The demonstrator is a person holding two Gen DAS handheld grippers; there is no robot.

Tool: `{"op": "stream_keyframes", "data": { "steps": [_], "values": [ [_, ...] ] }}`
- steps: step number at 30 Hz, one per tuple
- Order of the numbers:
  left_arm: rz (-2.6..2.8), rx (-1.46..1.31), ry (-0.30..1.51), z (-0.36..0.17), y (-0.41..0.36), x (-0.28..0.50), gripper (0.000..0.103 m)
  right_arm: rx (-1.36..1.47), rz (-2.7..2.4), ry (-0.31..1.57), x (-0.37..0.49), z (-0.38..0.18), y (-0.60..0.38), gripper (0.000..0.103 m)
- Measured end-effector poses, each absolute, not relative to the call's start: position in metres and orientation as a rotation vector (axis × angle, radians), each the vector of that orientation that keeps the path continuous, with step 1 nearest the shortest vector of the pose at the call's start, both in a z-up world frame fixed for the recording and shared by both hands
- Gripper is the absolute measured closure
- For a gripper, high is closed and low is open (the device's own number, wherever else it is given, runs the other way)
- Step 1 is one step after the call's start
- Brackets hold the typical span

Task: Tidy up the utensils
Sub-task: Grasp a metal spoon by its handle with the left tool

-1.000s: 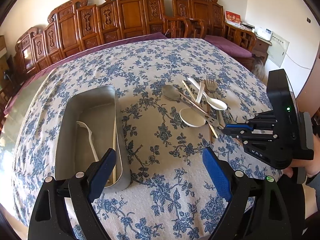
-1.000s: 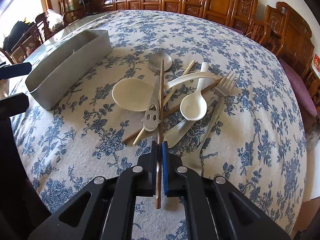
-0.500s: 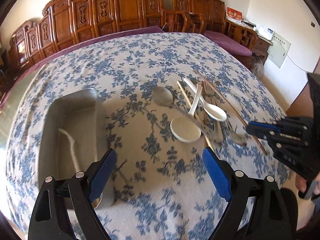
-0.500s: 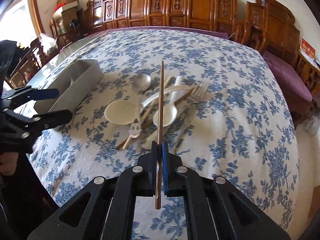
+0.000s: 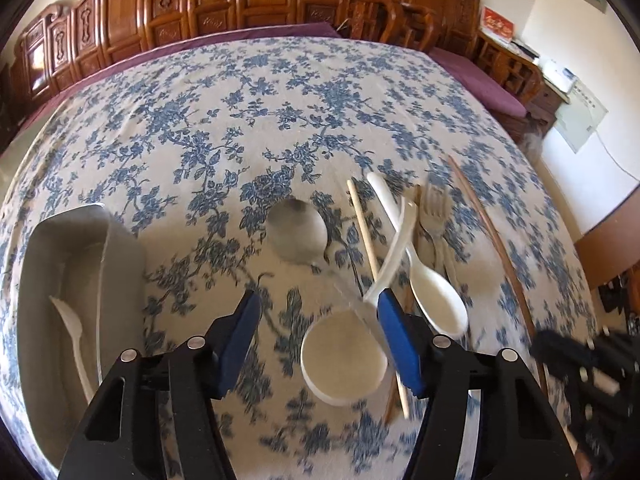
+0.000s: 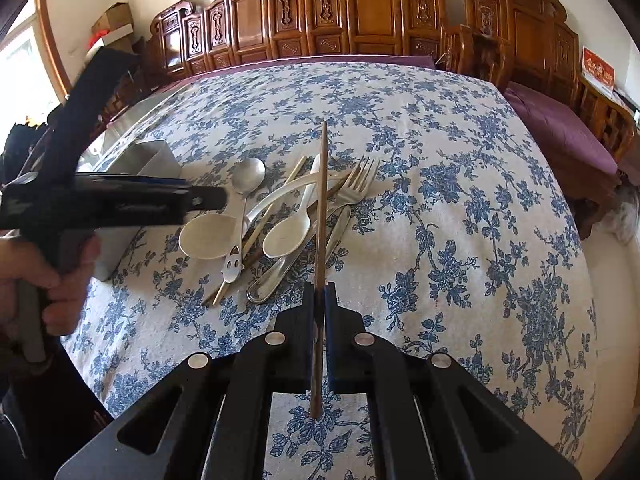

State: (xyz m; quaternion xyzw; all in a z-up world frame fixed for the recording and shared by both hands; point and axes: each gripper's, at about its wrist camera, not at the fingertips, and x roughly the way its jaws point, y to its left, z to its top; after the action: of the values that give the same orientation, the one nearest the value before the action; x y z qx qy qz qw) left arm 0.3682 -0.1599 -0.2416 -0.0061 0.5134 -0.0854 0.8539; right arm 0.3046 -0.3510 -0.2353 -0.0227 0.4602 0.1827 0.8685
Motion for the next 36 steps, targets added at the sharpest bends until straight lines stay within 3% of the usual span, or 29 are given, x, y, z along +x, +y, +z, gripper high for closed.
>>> {"op": "stream_keyframes", "data": {
  "steps": [3, 20, 23, 28, 36],
  "values": [
    [-0.160, -0.037, 1.117, -0.250, -0.162, 0.380, 0.056, -0.047, 0.388, 0.965, 0.305, -0.236, -0.349, 0.097],
    [-0.105, -0.062, 1.208, -0.268, -0.172, 0.399, 0.074, 0.003, 0.380, 0.971, 0.306, -0.235, -0.358, 0.097],
    [-0.099, -0.044, 1.201, -0.269, -0.175, 0.400, 0.088, 0.001, 0.381, 0.970, 0.306, -0.234, -0.358, 0.097],
    [-0.102, -0.020, 1.185, -0.267, -0.178, 0.396, 0.098, -0.003, 0.383, 0.971, 0.305, -0.234, -0.357, 0.097],
    [-0.128, 0.008, 1.142, -0.250, -0.173, 0.384, 0.098, -0.014, 0.387, 0.961, 0.304, -0.231, -0.353, 0.097]
  ]
}}
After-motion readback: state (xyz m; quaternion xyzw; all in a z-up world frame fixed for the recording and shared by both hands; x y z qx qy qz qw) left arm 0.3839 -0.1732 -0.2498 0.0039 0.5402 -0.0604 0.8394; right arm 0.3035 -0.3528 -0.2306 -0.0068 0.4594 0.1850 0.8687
